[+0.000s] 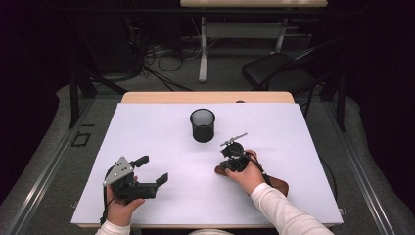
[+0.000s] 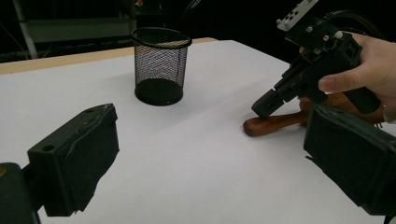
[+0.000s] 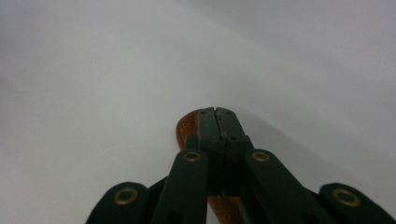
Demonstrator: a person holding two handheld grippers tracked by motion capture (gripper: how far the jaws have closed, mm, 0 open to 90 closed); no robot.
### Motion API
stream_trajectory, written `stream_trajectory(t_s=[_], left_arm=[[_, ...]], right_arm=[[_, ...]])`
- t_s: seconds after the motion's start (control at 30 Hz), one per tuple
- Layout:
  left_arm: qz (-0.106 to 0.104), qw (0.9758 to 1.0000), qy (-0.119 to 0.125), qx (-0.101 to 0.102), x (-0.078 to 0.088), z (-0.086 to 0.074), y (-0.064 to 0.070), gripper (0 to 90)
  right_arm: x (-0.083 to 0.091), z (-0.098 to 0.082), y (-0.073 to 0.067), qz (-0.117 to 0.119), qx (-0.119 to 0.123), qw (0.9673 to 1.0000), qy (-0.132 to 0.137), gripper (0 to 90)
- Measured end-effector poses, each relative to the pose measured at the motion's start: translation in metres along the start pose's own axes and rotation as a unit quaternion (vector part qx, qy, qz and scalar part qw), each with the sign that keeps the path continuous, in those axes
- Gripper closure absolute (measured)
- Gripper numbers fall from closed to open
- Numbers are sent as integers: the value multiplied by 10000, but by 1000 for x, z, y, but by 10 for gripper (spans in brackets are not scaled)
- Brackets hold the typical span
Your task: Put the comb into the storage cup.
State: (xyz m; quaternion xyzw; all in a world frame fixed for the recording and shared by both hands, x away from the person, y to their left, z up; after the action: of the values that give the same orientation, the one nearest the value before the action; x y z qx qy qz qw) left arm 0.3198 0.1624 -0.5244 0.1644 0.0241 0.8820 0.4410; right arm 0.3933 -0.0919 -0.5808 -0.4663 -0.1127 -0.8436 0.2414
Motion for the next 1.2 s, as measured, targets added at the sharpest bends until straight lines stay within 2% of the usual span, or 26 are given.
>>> stream_trajectory(t_s=[0.1, 0.13, 0.2, 0.23, 0.4, 0.53, 0.7, 0.87, 1.0, 1.2], left_arm=[[-17, 10000, -8, 0, 0, 0, 0, 33], [5, 10000, -13, 1, 0, 0, -1, 33], [5, 10000, -17, 1, 0, 0, -1, 33], [-2, 10000, -23, -2, 0, 0, 0, 33], [1, 10000, -22, -1, 0, -1, -1, 34], [3, 10000, -26, -7, -1, -1, -1, 33], [0, 10000, -28, 0, -1, -1, -1, 34], [-3, 10000, -35, 2, 0, -1, 0, 35], [2, 10000, -32, -13, 0, -1, 0, 35], [20, 10000, -39, -18, -1, -1, 0, 36]], right_arm=[[1, 2, 3, -79, -29, 9999, 84, 900], [0, 1, 3, -96, -69, 9999, 24, 900], [-1, 1, 4, -94, -47, 9999, 17, 900], [-3, -1, 4, -120, 13, 9999, -73, 900], [-3, -2, 3, -83, -3, 9999, -96, 900], [-5, -3, 7, -266, -36, 9995, -186, 900], [-7, -8, 4, -153, -15, 9994, -316, 900], [-4, -13, -5, -13, 147, 9992, -382, 900], [0, -25, -13, 101, 244, 9985, -484, 900], [10, -43, -20, 88, 392, 9983, -431, 900]])
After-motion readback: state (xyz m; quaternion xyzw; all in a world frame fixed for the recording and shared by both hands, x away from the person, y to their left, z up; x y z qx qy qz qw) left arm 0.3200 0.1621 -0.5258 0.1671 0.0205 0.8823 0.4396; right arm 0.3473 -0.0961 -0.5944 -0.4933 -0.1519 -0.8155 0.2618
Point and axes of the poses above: each handheld gripper's, and its own axes: x roughly backward along the jaws, z roughly out of its top, y roughly to its right, the point moved 7 cm from there along -x, roughly forward along the jaws, and after that the axes turned 7 degrees about -z, right-handed, at the moved point
